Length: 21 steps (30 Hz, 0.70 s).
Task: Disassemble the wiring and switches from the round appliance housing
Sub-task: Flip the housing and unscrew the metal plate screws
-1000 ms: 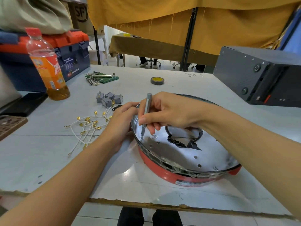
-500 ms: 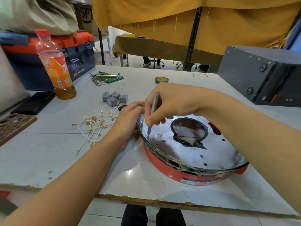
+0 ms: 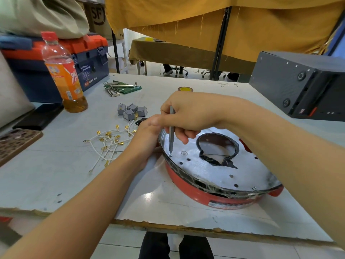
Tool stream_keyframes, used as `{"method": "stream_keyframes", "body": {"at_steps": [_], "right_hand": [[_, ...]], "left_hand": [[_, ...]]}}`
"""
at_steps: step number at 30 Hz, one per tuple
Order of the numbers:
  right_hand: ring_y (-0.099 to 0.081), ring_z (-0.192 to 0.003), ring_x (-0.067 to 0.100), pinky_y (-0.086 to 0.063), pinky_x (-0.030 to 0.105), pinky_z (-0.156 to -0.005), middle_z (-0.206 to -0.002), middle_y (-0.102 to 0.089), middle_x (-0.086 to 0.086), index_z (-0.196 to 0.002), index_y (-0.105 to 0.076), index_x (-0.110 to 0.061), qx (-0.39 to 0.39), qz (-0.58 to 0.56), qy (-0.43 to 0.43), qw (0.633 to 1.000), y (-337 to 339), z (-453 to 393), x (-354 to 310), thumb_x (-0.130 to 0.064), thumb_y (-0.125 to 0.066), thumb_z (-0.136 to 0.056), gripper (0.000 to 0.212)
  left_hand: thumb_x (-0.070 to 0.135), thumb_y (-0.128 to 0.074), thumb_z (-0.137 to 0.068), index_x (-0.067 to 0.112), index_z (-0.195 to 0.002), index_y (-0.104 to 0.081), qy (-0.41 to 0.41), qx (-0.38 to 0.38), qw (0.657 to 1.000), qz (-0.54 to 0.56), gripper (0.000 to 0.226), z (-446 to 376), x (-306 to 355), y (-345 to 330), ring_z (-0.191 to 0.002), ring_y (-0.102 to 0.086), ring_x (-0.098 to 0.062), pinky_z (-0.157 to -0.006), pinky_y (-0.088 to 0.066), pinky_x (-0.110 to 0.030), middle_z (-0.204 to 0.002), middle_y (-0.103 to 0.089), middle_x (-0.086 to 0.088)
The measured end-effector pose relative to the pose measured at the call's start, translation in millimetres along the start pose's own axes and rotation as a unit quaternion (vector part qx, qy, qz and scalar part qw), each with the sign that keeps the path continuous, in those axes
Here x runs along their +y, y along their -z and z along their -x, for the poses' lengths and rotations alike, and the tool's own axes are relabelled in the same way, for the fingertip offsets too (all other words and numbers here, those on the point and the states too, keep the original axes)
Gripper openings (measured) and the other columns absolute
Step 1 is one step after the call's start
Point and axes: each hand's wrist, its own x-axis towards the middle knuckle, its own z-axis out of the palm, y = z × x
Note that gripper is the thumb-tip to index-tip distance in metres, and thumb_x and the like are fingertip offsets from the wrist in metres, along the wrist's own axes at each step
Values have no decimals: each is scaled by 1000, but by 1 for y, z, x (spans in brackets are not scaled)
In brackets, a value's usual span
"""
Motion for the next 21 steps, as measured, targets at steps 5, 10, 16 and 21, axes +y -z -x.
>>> {"method": "stream_keyframes", "body": {"at_steps": [5,10,16,21], "right_hand": [[-50,-38,12,-39,19,-41,-50,-62,10,-72,-62,6,56,-134,-8,989,-10,6,10,-16,-62,-91,29],[-52,-38,8,-39,12,-41,-54,-66,9,-75,-64,4,103,-101,12,990,-21,11,14,-20,-57,-95,33],[-42,-37,3,-34,11,-44,-49,-55,1,-71,-64,-4,85,-58,52,993,-19,18,13,-23,-49,-99,38],[-41,-44,2,-34,9,-52,-53,-53,2,-84,-65,3,44,-78,67,994,-14,17,17,-22,-47,-100,34]], "left_hand": [[15,-50,-75,3,-78,-59,2,4,1000,-16,15,0,0,4,-68,-58,-26,-73,-44,-40,-71,-61,-20],[16,-49,-67,13,-61,-56,-3,8,1000,8,11,2,2,1,-64,-53,-26,-69,-40,-38,-56,-56,-13],[16,-48,-69,8,-71,-60,-16,-7,1000,-17,14,1,0,4,-62,-60,-21,-59,-48,-27,-60,-62,-10],[13,-49,-76,2,-82,-64,-18,0,1000,-26,19,-3,-3,6,-73,-64,-21,-73,-51,-35,-69,-66,-12]]}}
